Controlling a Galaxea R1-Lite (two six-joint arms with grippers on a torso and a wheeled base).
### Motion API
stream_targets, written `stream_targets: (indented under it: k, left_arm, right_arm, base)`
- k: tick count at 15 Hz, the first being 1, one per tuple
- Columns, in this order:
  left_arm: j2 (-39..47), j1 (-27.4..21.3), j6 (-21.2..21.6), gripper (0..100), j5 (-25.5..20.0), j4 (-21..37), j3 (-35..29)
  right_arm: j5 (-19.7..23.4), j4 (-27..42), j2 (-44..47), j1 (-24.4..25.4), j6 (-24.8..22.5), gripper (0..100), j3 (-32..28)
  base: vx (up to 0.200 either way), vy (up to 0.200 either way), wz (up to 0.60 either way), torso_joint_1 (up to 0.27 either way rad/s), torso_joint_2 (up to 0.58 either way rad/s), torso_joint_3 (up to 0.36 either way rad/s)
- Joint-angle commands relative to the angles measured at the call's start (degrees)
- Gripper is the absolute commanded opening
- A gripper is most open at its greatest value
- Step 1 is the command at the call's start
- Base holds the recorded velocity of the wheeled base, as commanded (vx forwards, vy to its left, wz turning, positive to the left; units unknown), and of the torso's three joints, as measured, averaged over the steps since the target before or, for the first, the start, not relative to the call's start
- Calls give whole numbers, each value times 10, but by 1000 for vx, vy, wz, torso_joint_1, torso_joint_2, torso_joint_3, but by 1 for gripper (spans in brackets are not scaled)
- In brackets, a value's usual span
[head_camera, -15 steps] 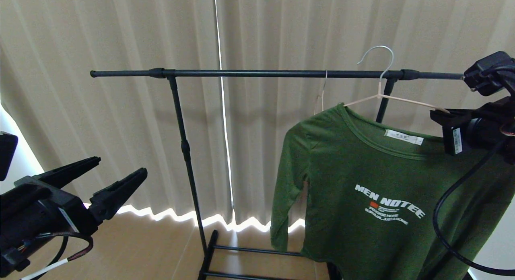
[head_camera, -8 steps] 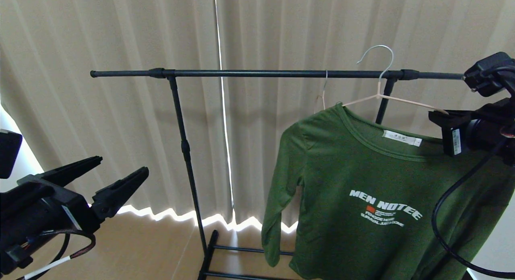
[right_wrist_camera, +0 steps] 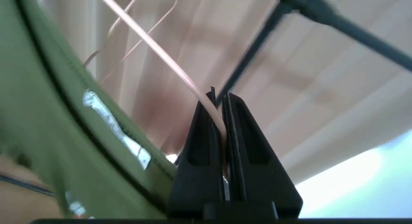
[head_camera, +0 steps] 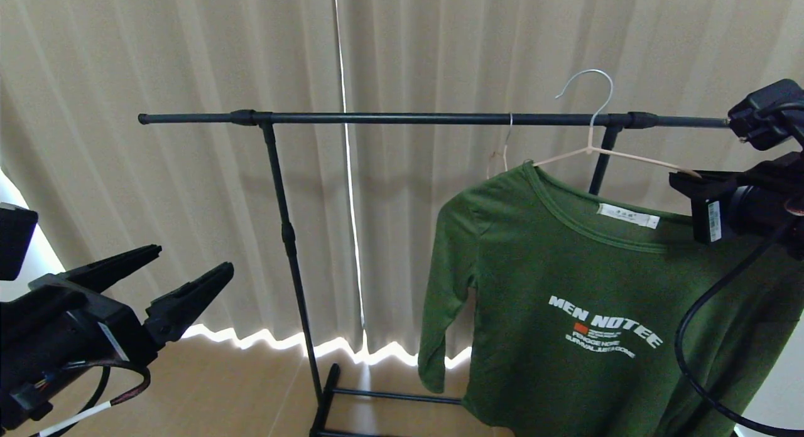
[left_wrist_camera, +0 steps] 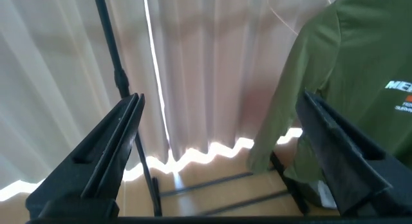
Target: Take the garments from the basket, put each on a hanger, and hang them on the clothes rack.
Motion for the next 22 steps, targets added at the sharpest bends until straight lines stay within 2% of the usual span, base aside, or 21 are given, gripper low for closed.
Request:
stream_targets:
  k: [1,2,14,22]
  left_arm:
    - [4,0,0,100,0,0,2]
    - [4,-1,0,100,0,0,3]
    - [5,0,0,100,0,1,7]
    - [4,-1,1,100,0,0,10]
  right_arm:
    - [0,1,-2,0,0,0,0]
    - [-1,1,-3,0,0,0,0]
    - [-1,2,-7,0,0,0,0]
    - [-1,2,-8,0,0,0,-2]
  base:
    - [200,0,0,-7,12,12]
    - [200,0,0,12,7,2]
    - [0,0,0,0,0,0]
    - [0,175,0,2,2,3]
